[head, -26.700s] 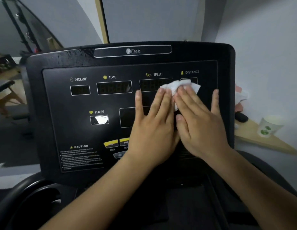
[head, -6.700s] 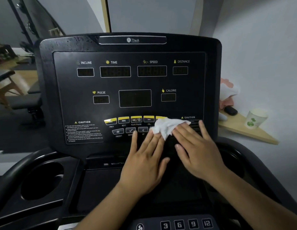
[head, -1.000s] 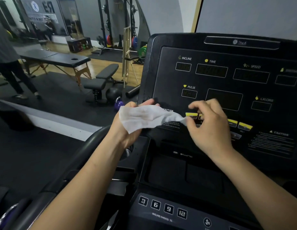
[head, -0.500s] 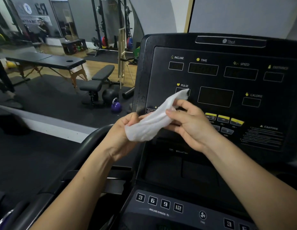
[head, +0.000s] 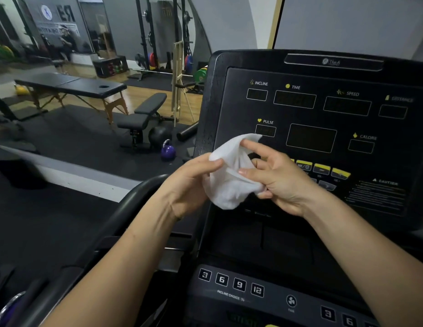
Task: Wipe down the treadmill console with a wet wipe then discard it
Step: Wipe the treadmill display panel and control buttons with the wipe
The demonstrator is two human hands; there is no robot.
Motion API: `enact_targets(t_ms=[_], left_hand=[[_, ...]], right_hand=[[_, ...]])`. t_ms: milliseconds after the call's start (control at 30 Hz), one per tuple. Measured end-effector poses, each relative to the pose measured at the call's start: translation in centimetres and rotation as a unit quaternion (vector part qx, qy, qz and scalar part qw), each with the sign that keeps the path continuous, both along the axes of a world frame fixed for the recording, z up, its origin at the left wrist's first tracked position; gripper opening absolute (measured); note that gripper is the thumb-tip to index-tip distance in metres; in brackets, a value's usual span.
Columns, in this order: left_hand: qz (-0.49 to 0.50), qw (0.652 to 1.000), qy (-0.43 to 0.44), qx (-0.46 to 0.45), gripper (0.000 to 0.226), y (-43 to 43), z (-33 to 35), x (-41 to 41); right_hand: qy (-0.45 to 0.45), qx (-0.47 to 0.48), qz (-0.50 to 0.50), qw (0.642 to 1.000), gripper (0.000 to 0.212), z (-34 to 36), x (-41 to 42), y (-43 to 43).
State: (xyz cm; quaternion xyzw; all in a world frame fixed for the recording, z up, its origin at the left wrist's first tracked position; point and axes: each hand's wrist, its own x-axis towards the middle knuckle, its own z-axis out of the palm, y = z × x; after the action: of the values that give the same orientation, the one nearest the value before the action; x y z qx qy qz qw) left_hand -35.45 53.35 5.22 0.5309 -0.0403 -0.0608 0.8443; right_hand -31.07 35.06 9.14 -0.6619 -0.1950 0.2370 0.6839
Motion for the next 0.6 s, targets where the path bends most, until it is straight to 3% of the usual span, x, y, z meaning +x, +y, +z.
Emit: enact_targets(t_ms=[67, 167, 267, 400, 500, 600], left_hand=[[0.008, 0.999, -0.006, -0.031, 0.062, 0.3, 0.0, -0.1], [0.095, 0.995, -0.014, -0.041, 0.033, 0.1, 0.4, 0.0], [0.207, 0.976, -0.061, 0.023, 0.039, 0.0, 0.9, -0.1], [0.206, 0.949, -0.136, 0.196, 0.031, 0.2, 1.5, -0.9], [0.263, 0.873, -0.148, 0.383, 0.020, 0.7, 1.1, -0.5], [0.299, 0.826, -0.172, 0.446, 0.021, 0.6, 1.1, -0.4]], right_hand=[[-0.012, 0.011, -0.011, 1.000, 0.051, -0.1, 0.1, -0.3], [-0.021, 0.028, -0.062, 0.997, 0.034, 0.0, -0.1, -0.7], [-0.023, 0.077, -0.101, 0.992, 0.022, 0.0, 0.1, -1.2], [-0.045, 0.069, -0.108, 0.991, 0.021, -0.3, 0.5, -1.5], [-0.128, -0.040, -0.110, 0.985, 0.024, -0.4, 0.5, -1.6], [-0.340, -0.226, -0.129, 0.904, 0.016, -0.6, 0.3, -1.5]])
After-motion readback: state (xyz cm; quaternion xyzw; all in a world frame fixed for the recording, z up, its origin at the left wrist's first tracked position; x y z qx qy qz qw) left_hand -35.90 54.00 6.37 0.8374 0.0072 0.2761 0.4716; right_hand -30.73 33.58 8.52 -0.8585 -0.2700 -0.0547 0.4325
